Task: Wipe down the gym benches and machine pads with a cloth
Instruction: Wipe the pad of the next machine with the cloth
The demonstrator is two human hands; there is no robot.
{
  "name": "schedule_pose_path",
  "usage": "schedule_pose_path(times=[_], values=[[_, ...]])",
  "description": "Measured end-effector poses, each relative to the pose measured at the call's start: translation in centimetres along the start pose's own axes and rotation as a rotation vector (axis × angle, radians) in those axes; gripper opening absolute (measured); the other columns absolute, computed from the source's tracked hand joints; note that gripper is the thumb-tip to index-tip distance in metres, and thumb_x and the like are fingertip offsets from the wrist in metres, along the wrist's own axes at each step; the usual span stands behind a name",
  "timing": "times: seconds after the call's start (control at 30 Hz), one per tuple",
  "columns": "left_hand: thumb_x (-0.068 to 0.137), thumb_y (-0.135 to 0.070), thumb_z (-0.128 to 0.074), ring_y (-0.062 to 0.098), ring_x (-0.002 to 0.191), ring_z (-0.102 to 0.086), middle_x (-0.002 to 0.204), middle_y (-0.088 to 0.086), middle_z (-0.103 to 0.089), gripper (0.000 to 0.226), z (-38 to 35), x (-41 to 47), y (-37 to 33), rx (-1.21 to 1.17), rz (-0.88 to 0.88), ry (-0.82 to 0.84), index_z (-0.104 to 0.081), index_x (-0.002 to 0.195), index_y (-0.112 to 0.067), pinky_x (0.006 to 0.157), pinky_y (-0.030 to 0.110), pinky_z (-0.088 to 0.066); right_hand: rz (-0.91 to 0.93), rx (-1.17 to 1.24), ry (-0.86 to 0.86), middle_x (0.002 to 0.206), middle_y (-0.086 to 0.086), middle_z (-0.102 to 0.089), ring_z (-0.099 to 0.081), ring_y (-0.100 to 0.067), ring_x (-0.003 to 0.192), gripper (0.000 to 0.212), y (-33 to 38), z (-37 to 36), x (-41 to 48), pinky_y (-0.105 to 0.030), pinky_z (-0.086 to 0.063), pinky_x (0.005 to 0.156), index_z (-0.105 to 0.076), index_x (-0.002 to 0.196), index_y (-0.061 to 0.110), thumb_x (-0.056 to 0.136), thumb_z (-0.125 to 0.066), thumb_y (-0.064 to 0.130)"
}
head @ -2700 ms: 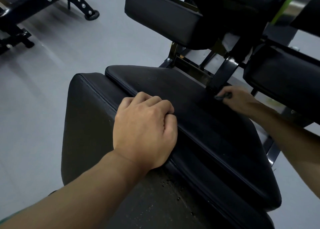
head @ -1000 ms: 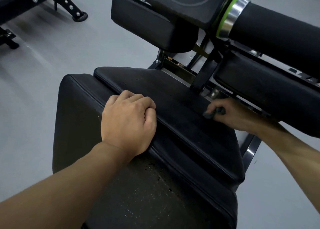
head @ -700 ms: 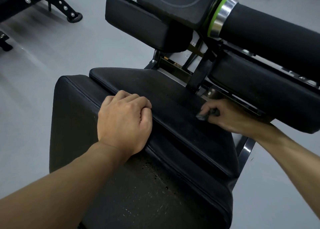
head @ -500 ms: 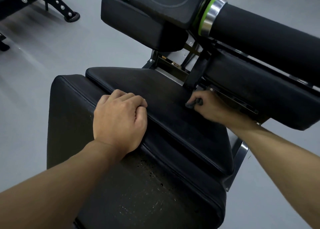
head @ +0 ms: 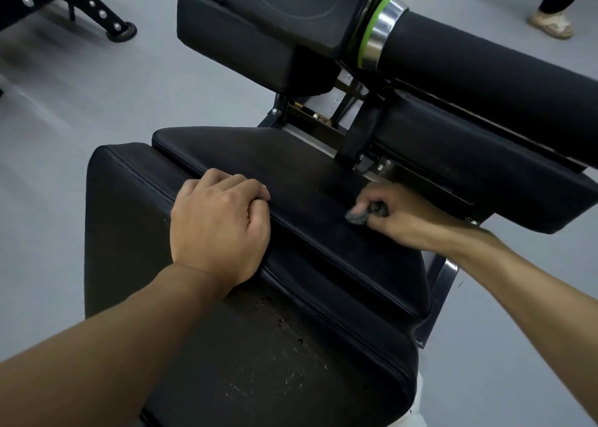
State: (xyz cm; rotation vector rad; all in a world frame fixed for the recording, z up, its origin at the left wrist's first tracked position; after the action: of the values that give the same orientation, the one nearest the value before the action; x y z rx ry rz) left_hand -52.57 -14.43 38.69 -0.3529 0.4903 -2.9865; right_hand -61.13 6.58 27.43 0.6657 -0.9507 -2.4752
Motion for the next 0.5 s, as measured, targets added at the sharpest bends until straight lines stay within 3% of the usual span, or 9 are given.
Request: schedule_pose_path(times=[0.13, 0.2, 0.27, 0.33, 0.4, 0.5], values=[[0.088, -0.028, -0.032, 0.02, 0.095, -0.059, 0.094, -0.01, -0.074, 0.044, 0.0, 0.0, -0.1, -0.01, -0.002, 0.002, -0.076, 0.088, -0.023, 0.082, 0.033, -0.035, 0.042, -0.045, -0.055, 0.095, 0.01, -0.057, -0.057, -0.014, 0.091, 0.033, 1.7, 0.0, 1.8, -0.026, -0.046, 0.079, -0.062, 0.082, 0.03, 0.085, -0.058, -0.002], [0.088, -0.029, -0.032, 0.02, 0.096, -0.06, 0.095, -0.009, -0.074, 0.045, 0.1, 0.0, -0.1, -0.006, 0.002, 0.007, -0.076, 0.089, -0.023, 0.083, 0.035, -0.037, 0.015, -0.049, -0.075, 0.093, 0.013, -0.053, -0.054, -0.011, 0.092, 0.034, 2.4, -0.1, 2.7, -0.02, -0.044, 0.074, -0.06, 0.081, 0.032, 0.085, -0.057, -0.001], [0.088, -0.029, -0.031, 0.02, 0.096, -0.06, 0.095, -0.009, -0.074, 0.046, 0.0, 0.1, -0.2, -0.008, 0.002, 0.02, -0.076, 0.089, -0.023, 0.083, 0.037, -0.039, 0.021, -0.052, -0.056, 0.094, 0.012, -0.054, -0.055, -0.013, 0.093, 0.038, 2.0, -0.2, 1.7, -0.029, -0.048, 0.081, -0.057, 0.078, 0.038, 0.084, -0.059, 0.001], [0.088, -0.029, -0.031, 0.021, 0.096, -0.06, 0.094, -0.009, -0.074, 0.046, 0.0, 0.1, -0.2, -0.006, 0.002, 0.02, -0.076, 0.089, -0.023, 0.083, 0.037, -0.039, 0.105, -0.063, -0.023, 0.093, 0.009, -0.058, -0.059, -0.016, 0.091, 0.034, 2.3, 0.1, -0.6, -0.039, -0.05, 0.082, -0.063, 0.08, 0.032, 0.082, -0.061, -0.002], [0.088, -0.029, -0.031, 0.021, 0.095, -0.06, 0.094, -0.009, -0.075, 0.046, 0.0, 0.1, -0.1, -0.007, 0.005, 0.008, -0.076, 0.088, -0.022, 0.082, 0.036, -0.039, 0.207, -0.065, -0.021, 0.092, 0.01, -0.06, -0.06, -0.014, 0.089, 0.033, 3.1, -0.1, -1.2, -0.04, -0.05, 0.08, -0.065, 0.083, 0.029, 0.081, -0.061, -0.004], [0.088, -0.028, -0.032, 0.021, 0.096, -0.06, 0.095, -0.009, -0.075, 0.046, 0.0, 0.0, -0.2, -0.022, -0.001, 0.007, -0.077, 0.089, -0.022, 0.083, 0.037, -0.039, 0.087, -0.028, -0.094, 0.1, 0.008, -0.06, -0.059, -0.013, 0.092, 0.032, 3.0, -0.3, 1.6, -0.034, -0.05, 0.082, -0.062, 0.087, 0.033, 0.086, -0.058, 0.001]])
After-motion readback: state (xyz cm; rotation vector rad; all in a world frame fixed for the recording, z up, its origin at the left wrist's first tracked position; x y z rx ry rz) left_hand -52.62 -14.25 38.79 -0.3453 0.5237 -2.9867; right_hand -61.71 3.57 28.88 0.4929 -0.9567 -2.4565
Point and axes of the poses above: each hand's wrist, its own x-axis towards the middle knuckle, its own z-axis out of the back of the hand, y = z × x, the point moved 10 cm from there along x, towards the middle knuckle
